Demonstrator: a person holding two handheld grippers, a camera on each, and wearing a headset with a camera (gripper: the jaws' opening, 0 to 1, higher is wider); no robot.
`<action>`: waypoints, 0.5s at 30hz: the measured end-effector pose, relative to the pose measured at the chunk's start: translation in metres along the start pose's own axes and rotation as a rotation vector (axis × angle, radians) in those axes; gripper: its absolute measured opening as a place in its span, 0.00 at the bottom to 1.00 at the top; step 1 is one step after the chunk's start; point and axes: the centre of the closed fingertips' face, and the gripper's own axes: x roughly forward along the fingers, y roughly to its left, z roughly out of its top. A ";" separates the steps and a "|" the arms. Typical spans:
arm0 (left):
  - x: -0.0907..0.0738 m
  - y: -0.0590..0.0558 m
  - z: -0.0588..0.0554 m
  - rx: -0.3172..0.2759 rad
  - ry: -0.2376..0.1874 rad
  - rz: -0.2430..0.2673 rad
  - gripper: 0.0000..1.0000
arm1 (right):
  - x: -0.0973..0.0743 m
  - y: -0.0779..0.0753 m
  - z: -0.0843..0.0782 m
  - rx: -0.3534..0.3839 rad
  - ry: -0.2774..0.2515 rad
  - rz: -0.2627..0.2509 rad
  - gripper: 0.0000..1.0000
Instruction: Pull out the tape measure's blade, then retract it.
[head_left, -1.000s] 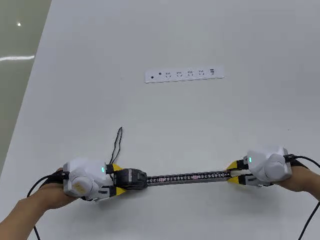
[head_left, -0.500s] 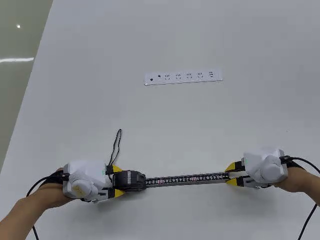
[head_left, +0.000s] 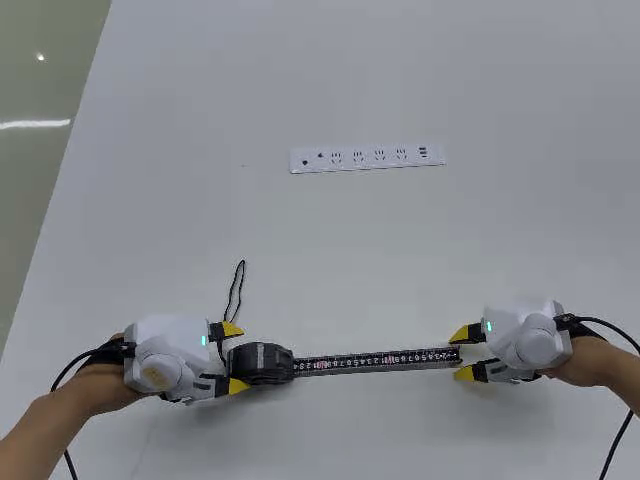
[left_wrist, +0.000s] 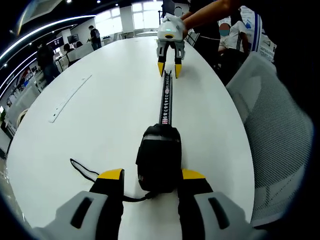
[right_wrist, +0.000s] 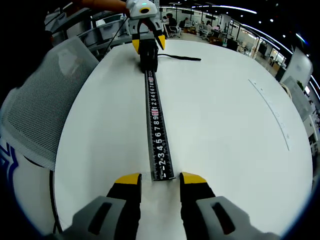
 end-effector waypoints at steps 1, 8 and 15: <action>-0.001 0.001 0.001 -0.017 -0.009 0.006 0.40 | -0.001 0.001 0.000 0.003 0.002 -0.003 0.32; -0.010 -0.001 0.001 -0.063 -0.034 0.038 0.42 | -0.006 0.002 -0.003 0.046 -0.005 -0.038 0.36; -0.016 -0.009 -0.001 -0.125 -0.053 0.074 0.49 | -0.015 0.007 -0.001 0.123 -0.025 -0.073 0.43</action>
